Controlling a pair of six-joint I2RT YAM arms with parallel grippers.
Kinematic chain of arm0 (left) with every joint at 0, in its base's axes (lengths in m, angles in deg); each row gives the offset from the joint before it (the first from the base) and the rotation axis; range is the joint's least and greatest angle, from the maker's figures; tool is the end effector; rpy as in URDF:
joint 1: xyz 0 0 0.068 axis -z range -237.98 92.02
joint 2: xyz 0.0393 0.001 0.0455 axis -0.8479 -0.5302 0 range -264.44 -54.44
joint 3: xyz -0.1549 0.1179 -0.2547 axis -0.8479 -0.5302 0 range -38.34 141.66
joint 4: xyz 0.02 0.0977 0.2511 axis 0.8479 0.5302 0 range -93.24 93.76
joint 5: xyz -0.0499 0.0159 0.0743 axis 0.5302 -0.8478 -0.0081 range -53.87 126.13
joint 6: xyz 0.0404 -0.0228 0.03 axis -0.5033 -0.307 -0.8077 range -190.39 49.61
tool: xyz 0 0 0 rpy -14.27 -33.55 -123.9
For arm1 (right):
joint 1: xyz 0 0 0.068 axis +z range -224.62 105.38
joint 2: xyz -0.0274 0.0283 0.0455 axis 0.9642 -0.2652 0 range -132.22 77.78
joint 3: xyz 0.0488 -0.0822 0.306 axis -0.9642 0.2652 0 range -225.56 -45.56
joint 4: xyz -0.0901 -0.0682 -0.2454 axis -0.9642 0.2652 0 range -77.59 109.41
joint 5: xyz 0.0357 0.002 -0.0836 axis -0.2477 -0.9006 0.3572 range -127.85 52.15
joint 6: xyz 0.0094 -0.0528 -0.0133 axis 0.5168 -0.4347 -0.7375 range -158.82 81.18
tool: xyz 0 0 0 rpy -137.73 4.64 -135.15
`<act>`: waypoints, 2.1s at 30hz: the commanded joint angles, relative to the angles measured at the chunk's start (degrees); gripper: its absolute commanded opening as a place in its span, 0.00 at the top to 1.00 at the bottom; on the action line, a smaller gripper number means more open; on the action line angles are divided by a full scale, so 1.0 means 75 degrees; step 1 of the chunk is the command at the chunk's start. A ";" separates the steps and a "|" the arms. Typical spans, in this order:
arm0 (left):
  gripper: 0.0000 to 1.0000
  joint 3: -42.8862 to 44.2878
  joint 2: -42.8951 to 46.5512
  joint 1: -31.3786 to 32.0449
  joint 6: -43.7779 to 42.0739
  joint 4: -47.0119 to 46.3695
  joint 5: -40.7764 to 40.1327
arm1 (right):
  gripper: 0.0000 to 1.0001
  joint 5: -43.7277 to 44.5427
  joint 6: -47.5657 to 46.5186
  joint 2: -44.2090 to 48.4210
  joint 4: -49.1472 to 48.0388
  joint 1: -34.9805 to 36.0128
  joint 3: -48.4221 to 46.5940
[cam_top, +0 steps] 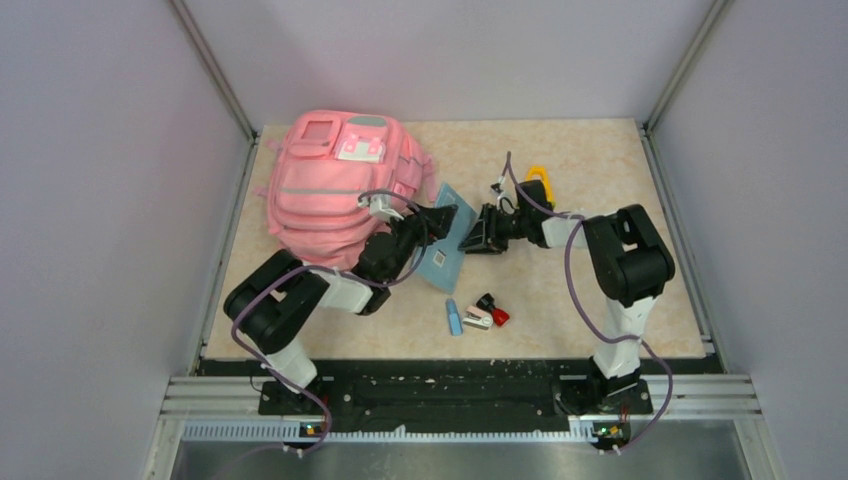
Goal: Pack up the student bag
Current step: Adjust the book at the center of the board, then pick up the book from the center of the board.
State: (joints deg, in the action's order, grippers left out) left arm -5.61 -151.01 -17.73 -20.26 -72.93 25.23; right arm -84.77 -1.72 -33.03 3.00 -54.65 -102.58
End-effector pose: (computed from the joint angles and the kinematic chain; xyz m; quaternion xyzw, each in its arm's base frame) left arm 0.2580 -0.2092 0.2340 -0.1276 0.6585 -0.4794 0.5659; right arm 0.3676 0.1628 0.1668 -0.0268 0.8591 0.4923 0.1372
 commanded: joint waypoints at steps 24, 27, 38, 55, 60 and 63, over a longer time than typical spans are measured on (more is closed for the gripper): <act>0.18 0.0468 0.2932 0.0227 -0.1803 0.7687 -0.0865 | 0.43 0.0399 0.0161 0.0121 -0.1480 0.0588 -0.0270; 0.16 -0.0204 0.3264 -0.0419 -0.1288 0.7798 -0.0417 | 0.36 0.0619 0.0193 0.0114 -0.1546 0.0796 -0.0194; 0.15 -0.1610 0.4176 -0.1177 -0.0536 0.8514 -0.0126 | 0.31 0.1477 0.0499 0.0218 -0.1594 0.1529 0.0307; 0.17 -0.2860 0.4633 -0.1172 0.1189 0.5757 0.2202 | 0.33 0.1678 0.0686 0.0012 -0.1621 0.2072 0.0517; 0.17 -0.2881 0.5081 -0.1149 0.1476 0.4225 0.2395 | 0.34 0.2015 0.0725 0.0067 -0.1495 0.2151 0.0693; 0.18 -0.2674 0.5324 -0.1082 0.1445 0.3951 0.2364 | 0.34 0.2294 0.0721 0.0178 -0.1439 0.2151 0.0905</act>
State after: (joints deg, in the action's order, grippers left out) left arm -28.39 -114.66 -27.02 -12.50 -26.25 37.82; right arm -67.72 3.33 -32.83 -11.41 -41.39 -99.04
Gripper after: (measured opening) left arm 0.829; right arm 0.660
